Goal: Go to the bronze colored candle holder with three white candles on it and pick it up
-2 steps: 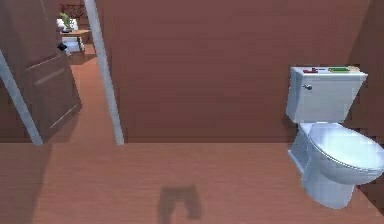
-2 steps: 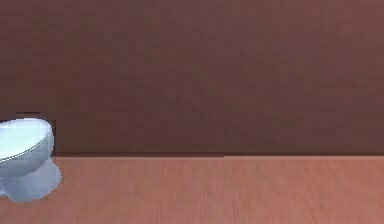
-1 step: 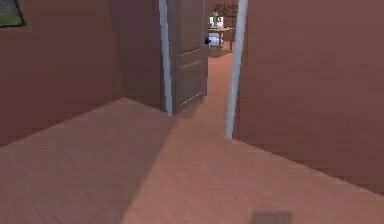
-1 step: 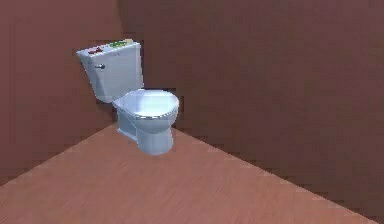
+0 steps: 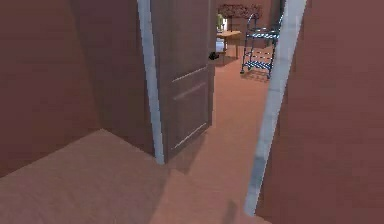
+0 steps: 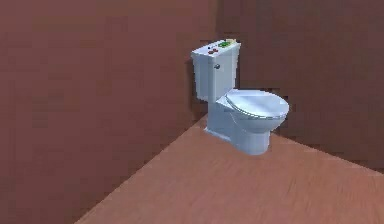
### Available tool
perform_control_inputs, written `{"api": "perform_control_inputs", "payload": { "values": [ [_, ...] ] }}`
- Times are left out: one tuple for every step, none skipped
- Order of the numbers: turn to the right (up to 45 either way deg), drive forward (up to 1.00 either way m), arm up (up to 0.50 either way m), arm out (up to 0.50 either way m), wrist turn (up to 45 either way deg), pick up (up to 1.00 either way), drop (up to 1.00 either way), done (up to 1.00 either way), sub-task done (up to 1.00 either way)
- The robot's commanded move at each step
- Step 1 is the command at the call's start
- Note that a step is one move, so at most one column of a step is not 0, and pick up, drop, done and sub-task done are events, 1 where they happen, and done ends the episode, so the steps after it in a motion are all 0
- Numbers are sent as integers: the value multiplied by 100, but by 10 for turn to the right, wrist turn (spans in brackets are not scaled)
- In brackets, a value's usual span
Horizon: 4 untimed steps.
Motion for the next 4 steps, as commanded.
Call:
{"api": "perform_control_inputs", "payload": {
  "values": [
    [0, 65, 0, 0, 0, 0, 0, 0, 0],
    [120, 0, 0, 0, 0, 0, 0, 0, 0],
    [0, 90, 0, 0, 0, 0, 0, 0, 0],
    [270, 0, 0, 0, 0, 0, 0, 0, 0]
  ]
}}
